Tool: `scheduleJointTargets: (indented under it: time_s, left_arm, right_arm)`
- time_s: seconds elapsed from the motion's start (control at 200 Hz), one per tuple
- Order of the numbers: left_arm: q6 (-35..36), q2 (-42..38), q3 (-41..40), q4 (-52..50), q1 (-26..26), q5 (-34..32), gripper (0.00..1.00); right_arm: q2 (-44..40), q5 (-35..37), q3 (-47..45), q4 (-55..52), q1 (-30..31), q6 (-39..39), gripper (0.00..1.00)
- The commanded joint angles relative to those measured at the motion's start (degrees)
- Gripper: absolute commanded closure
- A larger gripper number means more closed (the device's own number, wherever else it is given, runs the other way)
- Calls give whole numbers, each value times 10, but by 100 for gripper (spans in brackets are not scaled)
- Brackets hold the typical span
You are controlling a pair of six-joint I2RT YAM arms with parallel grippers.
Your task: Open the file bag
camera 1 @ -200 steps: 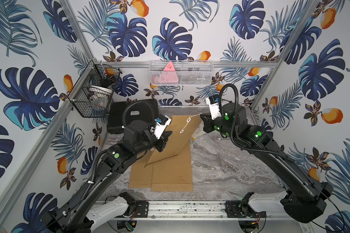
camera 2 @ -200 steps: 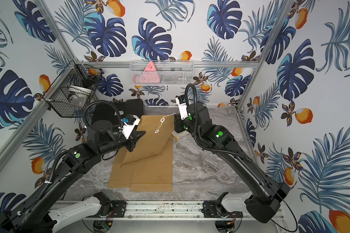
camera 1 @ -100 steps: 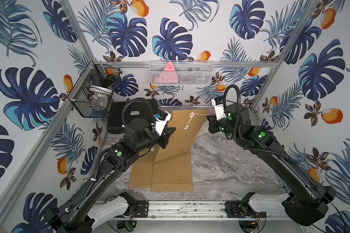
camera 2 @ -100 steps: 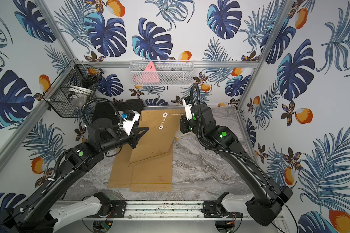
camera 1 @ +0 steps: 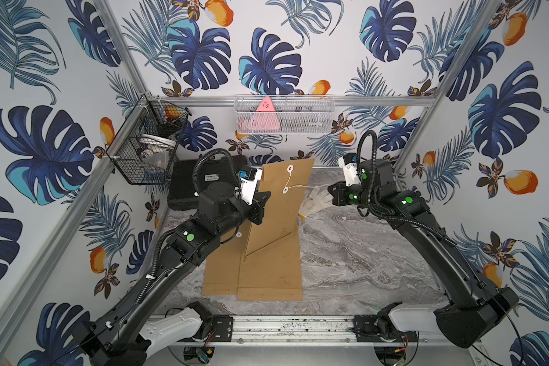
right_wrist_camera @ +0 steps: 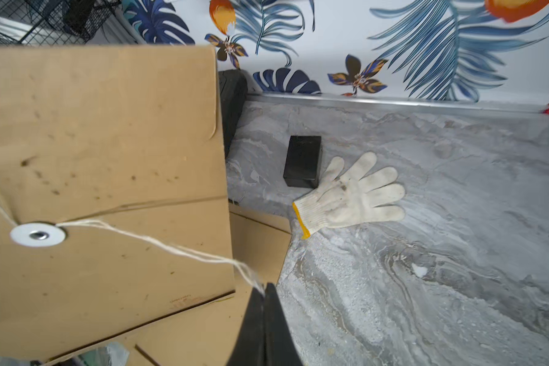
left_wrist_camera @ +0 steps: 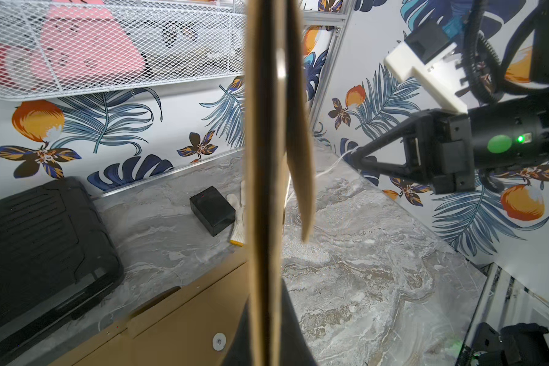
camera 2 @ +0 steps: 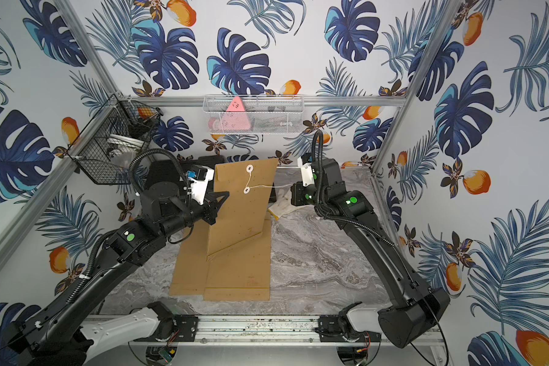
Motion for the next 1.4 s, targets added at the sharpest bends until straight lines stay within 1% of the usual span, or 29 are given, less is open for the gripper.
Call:
scheduleJointTargets:
  time_s: [0.0,0.125,0.295,0.525,0.59,0.816,0.876,1.051,1.396]
  left_arm:
    - [-27,-1,-2,39,-1,14,100]
    - [-30,1,0,49,-1,-1,100]
    - [-43,10,2,74,-1,19,100]
    - [-58,14,-9,109,-1,25,100]
    - [-62,13,-6,115,-2,23,100]
    - [-81,9,2,129,-1,36,100]
    - [-87,8,0,136,-1,35,100]
    - [-105,4,-8,149,-1,15,100]
    - [-185,11,-27,213,-1,-12,100]
  right_arm:
    - [-8,-29,-14,9,-1,16,100]
    - [-30,-43,-42,35,-1,19,100]
    - [-48,-77,-74,69,-1,10,100]
    - [-39,-95,-75,68,0,-9,100]
    - [-35,-89,-75,63,0,-15,100]
    - [-14,-16,-62,20,0,-26,100]
    - [-9,-6,-58,12,0,-27,100]
    - [-14,-29,-64,24,4,-15,100]
    - [-31,-49,-90,39,19,-1,100]
